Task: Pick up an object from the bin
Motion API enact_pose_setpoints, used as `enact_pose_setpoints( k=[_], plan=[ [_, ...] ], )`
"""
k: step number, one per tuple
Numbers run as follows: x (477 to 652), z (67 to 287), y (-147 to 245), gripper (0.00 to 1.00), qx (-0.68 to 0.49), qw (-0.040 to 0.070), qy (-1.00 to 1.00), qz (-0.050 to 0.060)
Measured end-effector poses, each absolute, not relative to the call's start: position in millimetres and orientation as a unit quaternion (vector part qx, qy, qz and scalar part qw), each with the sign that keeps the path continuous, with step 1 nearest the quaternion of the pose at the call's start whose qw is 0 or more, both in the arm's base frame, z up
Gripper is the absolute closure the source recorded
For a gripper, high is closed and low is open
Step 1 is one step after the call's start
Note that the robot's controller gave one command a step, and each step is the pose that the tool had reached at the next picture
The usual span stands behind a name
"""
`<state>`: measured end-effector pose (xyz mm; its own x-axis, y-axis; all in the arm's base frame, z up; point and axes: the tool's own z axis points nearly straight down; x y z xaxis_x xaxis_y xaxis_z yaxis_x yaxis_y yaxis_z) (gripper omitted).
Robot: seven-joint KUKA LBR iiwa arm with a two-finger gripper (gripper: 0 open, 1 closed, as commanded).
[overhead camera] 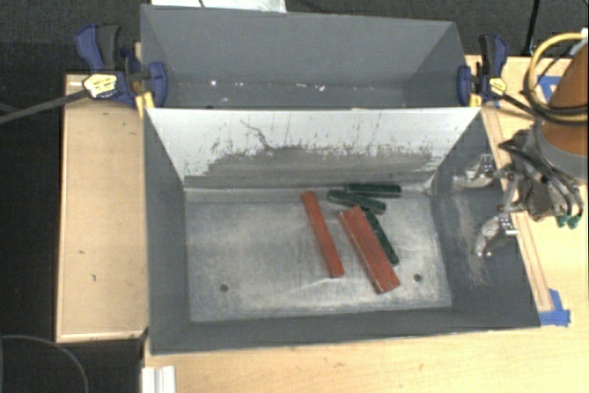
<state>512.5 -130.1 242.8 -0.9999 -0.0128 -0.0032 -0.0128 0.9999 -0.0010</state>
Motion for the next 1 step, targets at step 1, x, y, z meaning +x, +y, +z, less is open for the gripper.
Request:
enact_pose_setpoints(
  k=[1],
  plan=[
    [526.8, 190.0, -111.9, 0.0, -0.006, 0.005, 1.0, -0.001]
  ],
)
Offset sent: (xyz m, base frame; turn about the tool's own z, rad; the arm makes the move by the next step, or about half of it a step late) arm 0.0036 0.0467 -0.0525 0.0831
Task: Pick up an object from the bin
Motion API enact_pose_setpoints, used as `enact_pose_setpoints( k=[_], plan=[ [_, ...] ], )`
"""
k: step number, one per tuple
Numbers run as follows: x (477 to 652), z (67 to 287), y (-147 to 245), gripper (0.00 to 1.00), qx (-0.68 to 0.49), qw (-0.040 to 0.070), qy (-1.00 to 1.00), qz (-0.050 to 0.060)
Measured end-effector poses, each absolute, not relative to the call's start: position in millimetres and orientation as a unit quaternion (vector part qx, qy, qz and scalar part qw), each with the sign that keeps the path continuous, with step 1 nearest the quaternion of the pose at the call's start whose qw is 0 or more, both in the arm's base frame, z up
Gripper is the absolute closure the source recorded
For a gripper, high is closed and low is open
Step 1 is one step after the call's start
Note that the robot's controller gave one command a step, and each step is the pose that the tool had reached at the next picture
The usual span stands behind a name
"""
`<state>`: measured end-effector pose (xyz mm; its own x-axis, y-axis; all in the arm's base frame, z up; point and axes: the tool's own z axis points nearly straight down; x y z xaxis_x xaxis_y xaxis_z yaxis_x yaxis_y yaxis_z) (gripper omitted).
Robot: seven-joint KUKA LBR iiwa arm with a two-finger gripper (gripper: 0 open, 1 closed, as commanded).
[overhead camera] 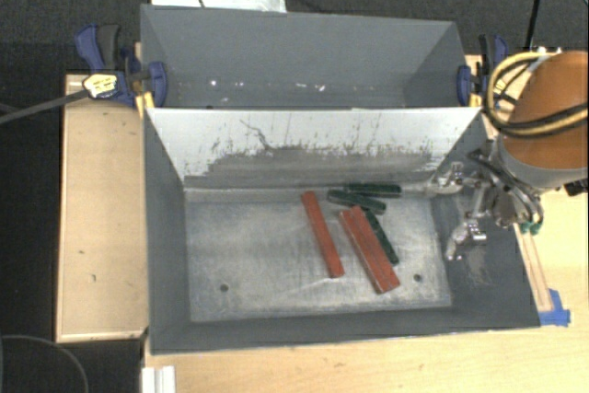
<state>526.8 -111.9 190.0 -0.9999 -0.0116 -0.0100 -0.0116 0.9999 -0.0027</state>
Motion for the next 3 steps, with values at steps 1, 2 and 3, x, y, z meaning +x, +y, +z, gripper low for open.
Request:
enact_pose_setpoints(
  k=[1, 2, 3],
  plan=[
    [519.4, 170, -94, 0.0, 0.019, -0.002, 1.0, 0.001],
    [509.3, 135, -95, 0.0, 0.041, 0.006, 0.999, 0.0],
    [496.9, 72, -97, 0.0, 0.104, 0.001, 0.995, 0.0]
  ],
)
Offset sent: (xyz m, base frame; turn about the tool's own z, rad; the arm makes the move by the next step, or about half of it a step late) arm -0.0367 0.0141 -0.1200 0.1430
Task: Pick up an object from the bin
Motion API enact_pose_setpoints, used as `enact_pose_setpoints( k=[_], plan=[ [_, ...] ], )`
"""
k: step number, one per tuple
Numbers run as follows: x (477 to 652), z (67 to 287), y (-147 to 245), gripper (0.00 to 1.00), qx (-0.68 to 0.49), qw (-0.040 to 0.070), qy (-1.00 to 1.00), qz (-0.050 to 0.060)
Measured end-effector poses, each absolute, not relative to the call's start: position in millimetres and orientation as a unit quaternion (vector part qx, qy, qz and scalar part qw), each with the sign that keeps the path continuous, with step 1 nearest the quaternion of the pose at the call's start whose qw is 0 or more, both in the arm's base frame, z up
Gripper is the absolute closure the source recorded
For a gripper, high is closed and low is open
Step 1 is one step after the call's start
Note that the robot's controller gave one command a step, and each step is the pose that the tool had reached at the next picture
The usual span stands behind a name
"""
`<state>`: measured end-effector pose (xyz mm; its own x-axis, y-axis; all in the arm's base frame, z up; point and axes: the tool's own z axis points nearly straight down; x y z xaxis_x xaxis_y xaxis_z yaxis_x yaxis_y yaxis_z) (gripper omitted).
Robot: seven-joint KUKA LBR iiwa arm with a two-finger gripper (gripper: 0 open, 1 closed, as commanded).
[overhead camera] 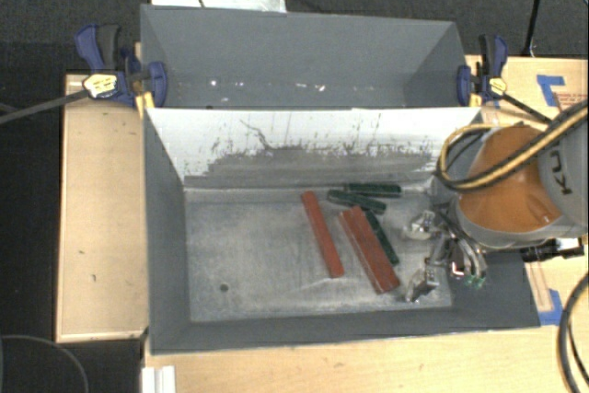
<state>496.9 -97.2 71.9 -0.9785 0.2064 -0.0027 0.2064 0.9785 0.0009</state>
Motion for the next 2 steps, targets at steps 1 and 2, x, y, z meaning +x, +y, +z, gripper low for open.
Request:
enact_pose_setpoints(
  k=[1, 2],
  plan=[
    [513.8, 75.0, -54.1, 1.0, 0.103, 0.007, 0.995, 0.0],
    [513.9, 75.0, -54.1, 1.0, 0.102, 0.007, 0.995, 0.0]
  ],
)
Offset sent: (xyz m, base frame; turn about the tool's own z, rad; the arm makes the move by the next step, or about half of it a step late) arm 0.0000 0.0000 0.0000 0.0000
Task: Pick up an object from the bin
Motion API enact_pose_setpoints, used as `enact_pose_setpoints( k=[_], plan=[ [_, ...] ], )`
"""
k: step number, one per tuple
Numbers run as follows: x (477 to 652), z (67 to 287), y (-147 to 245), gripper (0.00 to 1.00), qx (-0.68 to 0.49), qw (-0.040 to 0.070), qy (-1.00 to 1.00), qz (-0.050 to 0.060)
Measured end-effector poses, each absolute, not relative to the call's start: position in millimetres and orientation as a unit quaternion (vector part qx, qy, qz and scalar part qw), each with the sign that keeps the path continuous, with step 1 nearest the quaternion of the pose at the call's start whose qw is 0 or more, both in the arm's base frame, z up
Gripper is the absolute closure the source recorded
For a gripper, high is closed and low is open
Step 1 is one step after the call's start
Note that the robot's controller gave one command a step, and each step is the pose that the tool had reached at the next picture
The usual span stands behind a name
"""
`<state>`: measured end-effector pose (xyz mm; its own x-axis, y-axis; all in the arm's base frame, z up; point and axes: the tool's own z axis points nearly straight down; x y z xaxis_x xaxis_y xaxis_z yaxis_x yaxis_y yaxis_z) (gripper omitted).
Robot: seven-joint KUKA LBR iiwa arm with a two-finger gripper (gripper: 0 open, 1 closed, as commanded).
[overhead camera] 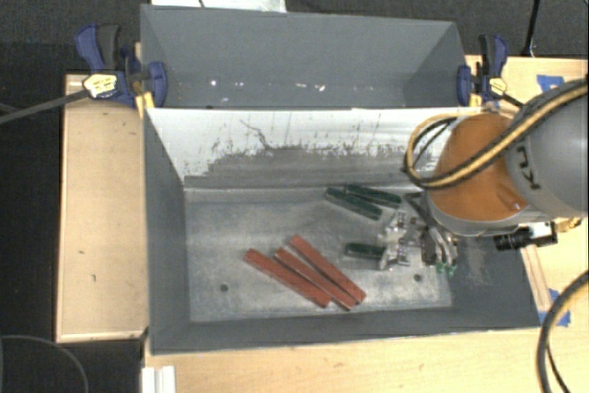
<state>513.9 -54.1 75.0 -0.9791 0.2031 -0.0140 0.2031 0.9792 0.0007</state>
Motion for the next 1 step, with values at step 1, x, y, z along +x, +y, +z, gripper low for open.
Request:
enact_pose_setpoints(
  k=[1],
  plan=[
    [528.6, 202.5, -53.5, 1.0, 0.104, 0.001, 0.995, 0.0]
  ],
)
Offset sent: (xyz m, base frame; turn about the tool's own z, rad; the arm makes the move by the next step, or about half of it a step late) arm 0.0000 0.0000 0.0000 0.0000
